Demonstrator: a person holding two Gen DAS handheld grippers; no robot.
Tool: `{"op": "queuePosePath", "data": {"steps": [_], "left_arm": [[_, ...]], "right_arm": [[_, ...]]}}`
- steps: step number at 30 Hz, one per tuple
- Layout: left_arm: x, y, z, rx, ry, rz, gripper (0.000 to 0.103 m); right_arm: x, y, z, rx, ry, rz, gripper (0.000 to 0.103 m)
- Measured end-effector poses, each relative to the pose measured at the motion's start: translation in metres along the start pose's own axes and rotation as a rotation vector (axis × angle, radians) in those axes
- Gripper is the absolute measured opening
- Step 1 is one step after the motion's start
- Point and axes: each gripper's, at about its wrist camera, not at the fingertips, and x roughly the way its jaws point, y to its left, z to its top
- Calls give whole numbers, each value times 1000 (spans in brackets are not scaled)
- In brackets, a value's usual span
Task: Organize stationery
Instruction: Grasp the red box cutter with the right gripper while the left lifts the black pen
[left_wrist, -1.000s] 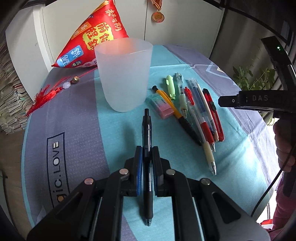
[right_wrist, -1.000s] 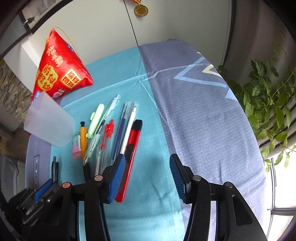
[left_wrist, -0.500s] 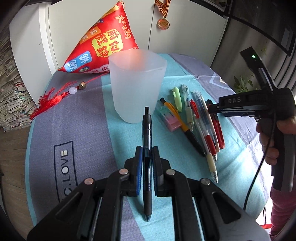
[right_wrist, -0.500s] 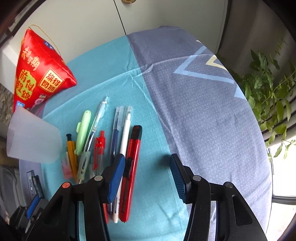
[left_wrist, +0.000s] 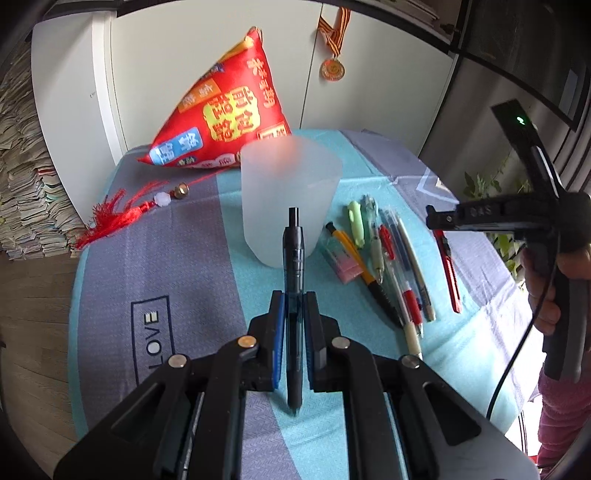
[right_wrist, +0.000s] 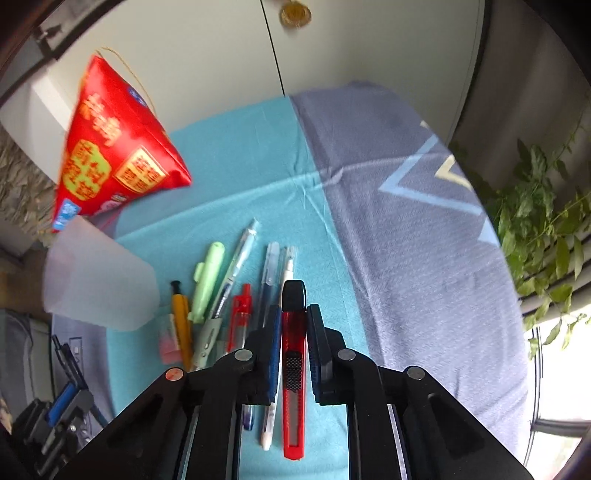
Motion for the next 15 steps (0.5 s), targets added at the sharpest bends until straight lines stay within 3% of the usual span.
{"op": "queuePosePath", "data": {"steps": [4, 9, 15], "left_arm": [[-14, -1, 11, -4, -42, -27, 8], [-33, -6, 36, 8, -118, -8, 8], [-55, -10, 76, 20, -222, 2, 8]], "right_arm": [[-35, 6, -11, -31, -69, 42, 14], [-80, 28, -15, -91, -198, 96, 14], [-108, 50, -16, -166, -296, 135, 14]]}}
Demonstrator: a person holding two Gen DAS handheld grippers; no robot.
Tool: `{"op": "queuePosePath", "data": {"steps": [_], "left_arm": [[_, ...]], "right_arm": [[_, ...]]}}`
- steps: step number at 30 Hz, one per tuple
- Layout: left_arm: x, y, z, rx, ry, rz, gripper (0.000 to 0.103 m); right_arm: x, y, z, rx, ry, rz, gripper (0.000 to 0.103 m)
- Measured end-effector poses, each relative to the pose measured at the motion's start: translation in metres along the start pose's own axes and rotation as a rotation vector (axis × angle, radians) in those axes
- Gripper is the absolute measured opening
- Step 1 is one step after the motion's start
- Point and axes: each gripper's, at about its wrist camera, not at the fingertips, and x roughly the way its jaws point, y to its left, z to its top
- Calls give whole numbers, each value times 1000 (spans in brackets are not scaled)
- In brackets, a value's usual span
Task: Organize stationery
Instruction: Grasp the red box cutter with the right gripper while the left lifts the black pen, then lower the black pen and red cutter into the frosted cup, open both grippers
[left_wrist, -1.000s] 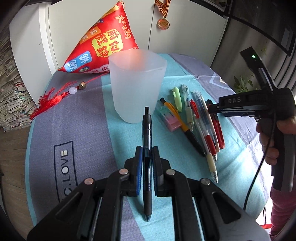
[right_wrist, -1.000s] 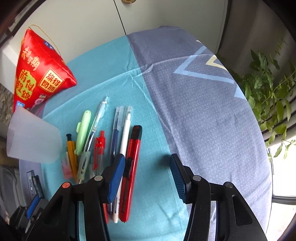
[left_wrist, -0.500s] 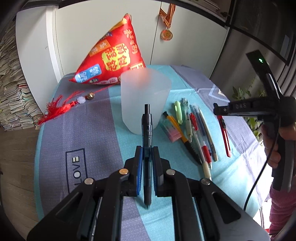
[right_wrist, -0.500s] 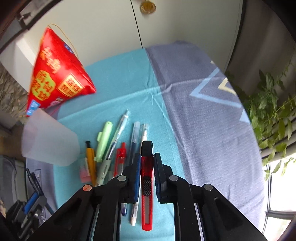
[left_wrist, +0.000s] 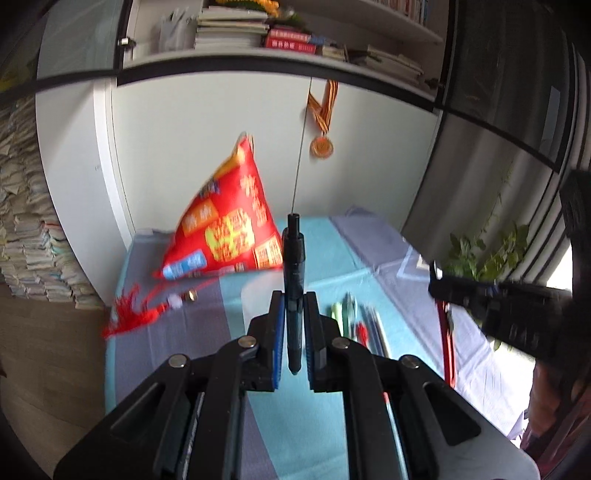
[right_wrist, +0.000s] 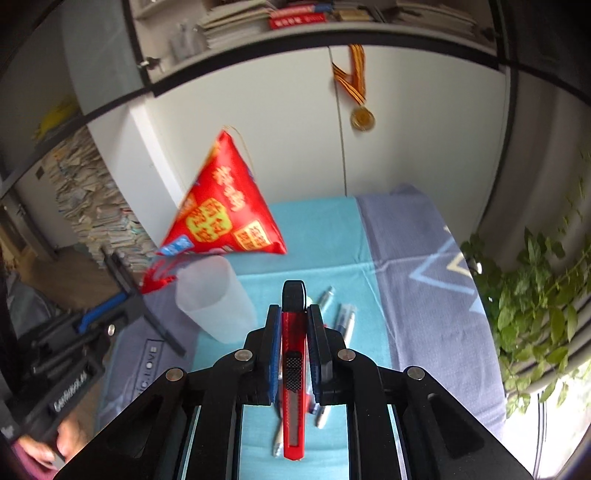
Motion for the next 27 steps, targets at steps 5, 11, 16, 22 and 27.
{"op": "queuePosePath", "data": {"steps": [5, 11, 16, 22, 27], "left_arm": [[16, 6, 25, -16, -48, 51, 8], [53, 20, 14, -55, 11, 84, 8], [65, 24, -4, -86, 67, 65, 9], [53, 20, -15, -66, 68, 63, 10], [24, 30, -20, -81, 20, 90, 30]], "right_arm": [[-3, 14, 6, -18, -26, 13, 14], [-9, 19, 13, -16, -56, 39, 14], [-3, 29, 30, -20, -92, 81, 14], [28, 46, 52, -20, -101, 114, 14], [56, 60, 62, -11, -93, 145, 14]]}}
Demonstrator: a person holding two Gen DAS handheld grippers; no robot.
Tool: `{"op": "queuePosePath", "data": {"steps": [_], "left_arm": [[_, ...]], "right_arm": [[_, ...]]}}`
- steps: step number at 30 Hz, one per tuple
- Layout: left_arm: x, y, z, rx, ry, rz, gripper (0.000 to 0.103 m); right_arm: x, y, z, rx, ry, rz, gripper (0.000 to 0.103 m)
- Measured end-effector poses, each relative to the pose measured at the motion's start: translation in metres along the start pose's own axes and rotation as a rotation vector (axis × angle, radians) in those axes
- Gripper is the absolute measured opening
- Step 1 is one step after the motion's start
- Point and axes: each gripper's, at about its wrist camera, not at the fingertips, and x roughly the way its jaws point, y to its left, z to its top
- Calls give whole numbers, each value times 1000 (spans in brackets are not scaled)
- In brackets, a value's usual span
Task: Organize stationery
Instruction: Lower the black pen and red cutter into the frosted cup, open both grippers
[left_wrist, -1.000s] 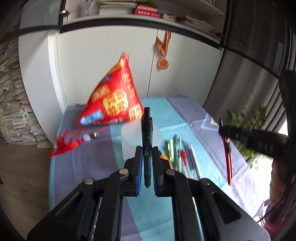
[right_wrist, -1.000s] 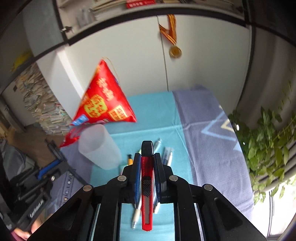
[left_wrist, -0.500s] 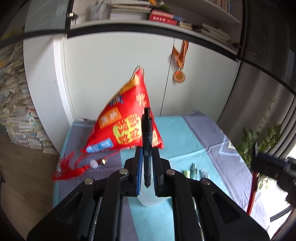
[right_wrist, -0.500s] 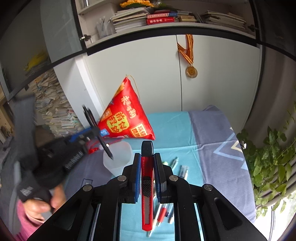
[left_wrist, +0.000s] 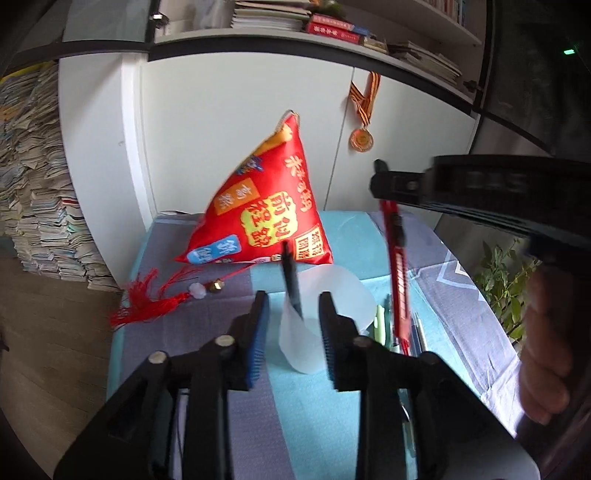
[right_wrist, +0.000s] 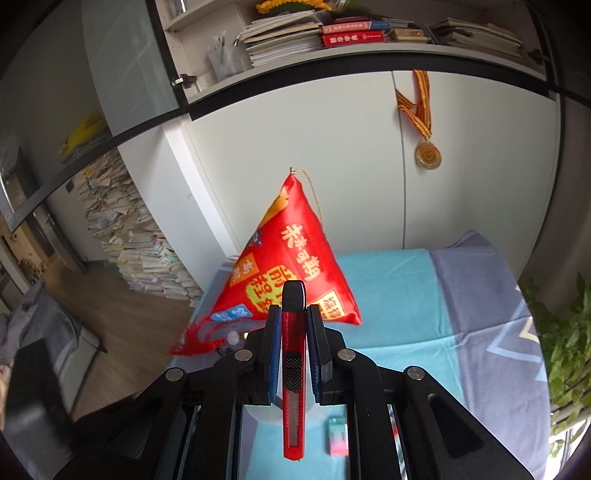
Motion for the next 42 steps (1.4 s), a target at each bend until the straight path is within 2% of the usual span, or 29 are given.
{"op": "queuePosePath", "data": {"steps": [6, 18, 26, 37, 42], "left_arm": [[-23, 10, -10, 7, -42, 45, 37], [-17, 22, -23, -30, 1, 53, 39], [-13, 18, -29, -21, 17, 39, 39], [-8, 12, -40, -9, 49, 23, 40], [-7, 5, -45, 12, 59, 9, 45]], "right_arm": [[23, 12, 10, -5, -25, 15, 14], [56, 6, -12, -13, -13, -22, 14], [52, 4, -33, -33, -34, -40, 14], [42, 2, -49, -22, 51, -14, 14], [25, -7, -52, -30, 76, -20, 14]]}}
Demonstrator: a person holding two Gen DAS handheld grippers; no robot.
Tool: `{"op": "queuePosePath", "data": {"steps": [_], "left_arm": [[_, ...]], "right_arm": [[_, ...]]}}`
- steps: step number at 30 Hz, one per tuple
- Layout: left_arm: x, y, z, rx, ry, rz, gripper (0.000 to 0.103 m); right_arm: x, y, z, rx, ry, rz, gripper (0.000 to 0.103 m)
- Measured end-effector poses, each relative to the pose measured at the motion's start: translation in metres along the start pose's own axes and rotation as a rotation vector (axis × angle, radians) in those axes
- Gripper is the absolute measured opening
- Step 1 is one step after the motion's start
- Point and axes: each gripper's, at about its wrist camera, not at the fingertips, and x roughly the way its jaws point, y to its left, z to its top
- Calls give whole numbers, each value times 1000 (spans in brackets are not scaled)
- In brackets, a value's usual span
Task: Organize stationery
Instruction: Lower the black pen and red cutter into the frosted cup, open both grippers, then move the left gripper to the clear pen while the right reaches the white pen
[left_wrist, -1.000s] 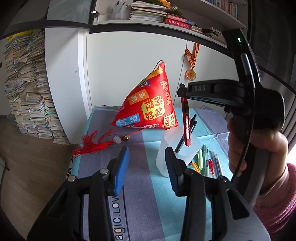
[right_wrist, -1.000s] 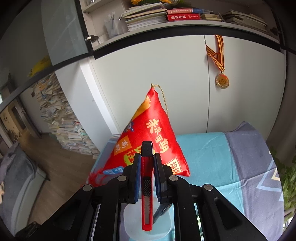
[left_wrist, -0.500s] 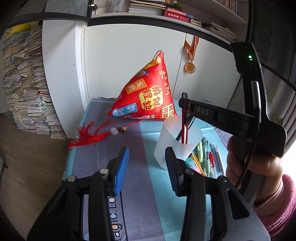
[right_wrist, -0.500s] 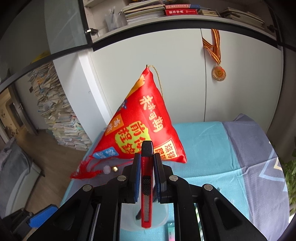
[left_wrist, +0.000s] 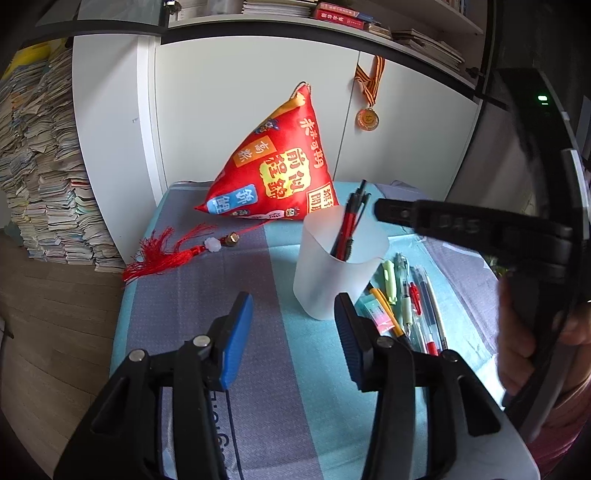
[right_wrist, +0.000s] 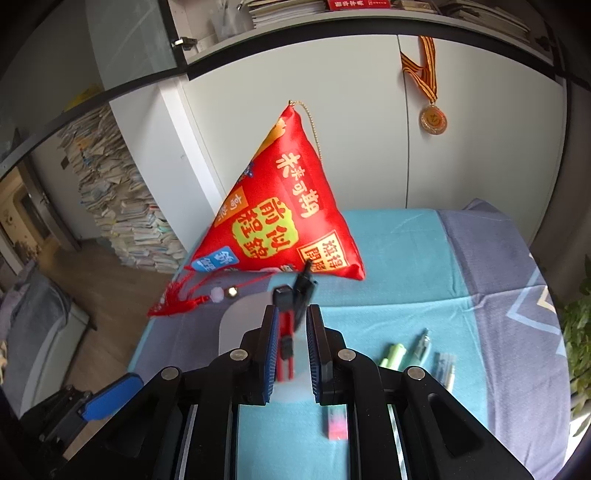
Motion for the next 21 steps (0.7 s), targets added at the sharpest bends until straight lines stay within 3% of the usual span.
{"op": "queuePosePath", "data": {"steps": [5, 11, 14, 21], "left_arm": [[7, -18, -6, 41, 32, -40, 46], [24, -61, -19, 126, 103, -133, 45], [32, -89, -32, 190, 155, -192, 45], [52, -116, -58, 250, 266, -225, 44]], "right_arm": [[-33, -36, -11, 66, -1, -18, 16], [-38, -101, -46, 213, 107, -165, 16], [-26, -125, -66, 285, 189, -174, 16], [-4, -129, -81, 265, 273, -154, 16]]}}
